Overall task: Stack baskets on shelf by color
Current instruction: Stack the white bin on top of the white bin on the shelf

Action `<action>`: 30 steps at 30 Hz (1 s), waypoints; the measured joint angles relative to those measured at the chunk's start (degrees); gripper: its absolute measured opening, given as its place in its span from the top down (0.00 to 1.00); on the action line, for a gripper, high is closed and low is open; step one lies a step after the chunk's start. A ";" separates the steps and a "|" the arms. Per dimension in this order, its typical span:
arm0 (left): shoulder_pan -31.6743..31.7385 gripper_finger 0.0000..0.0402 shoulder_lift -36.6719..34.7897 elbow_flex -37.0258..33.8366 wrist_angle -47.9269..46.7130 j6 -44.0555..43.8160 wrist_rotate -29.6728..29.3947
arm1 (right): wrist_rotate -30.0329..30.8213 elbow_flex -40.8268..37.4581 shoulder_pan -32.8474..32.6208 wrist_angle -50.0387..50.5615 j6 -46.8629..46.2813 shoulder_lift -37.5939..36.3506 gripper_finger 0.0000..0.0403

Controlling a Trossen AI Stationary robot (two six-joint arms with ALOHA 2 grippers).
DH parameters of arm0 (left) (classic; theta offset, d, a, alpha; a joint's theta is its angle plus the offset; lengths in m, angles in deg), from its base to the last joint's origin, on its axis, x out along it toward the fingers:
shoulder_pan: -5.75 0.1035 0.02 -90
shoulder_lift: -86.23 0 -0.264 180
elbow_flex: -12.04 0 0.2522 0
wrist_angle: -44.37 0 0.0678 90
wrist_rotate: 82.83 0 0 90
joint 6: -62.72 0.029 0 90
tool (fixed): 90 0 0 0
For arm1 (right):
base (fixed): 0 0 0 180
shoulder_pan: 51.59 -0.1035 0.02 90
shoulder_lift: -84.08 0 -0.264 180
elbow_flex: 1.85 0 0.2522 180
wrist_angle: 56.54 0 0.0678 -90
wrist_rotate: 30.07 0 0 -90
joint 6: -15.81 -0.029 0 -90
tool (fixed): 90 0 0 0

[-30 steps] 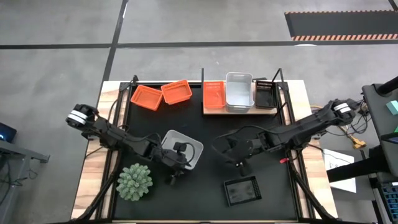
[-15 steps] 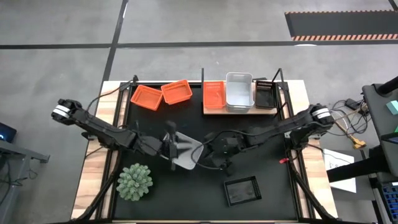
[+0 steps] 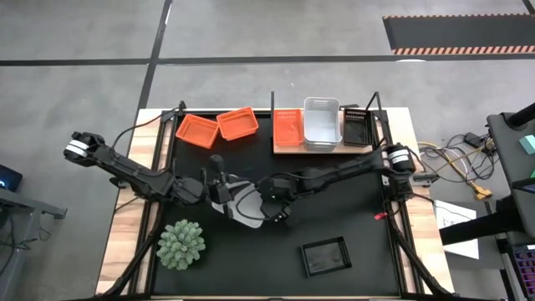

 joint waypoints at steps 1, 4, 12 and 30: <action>0.04 0.90 -0.04 -0.30 0.32 0.50 -0.27 | -0.56 0.08 0.29 -0.09 0.33 0.40 0.56; 0.11 0.91 -0.23 -0.63 0.61 0.87 -0.82 | -1.94 0.08 0.79 -0.48 1.40 1.94 0.58; 0.18 0.91 -1.19 -0.74 0.61 0.97 -0.95 | -2.06 0.08 0.96 -0.44 5.49 5.47 0.79; 0.20 0.91 -1.38 -1.19 0.55 0.94 -3.79 | 2.63 0.04 -2.34 5.23 3.76 -4.98 0.98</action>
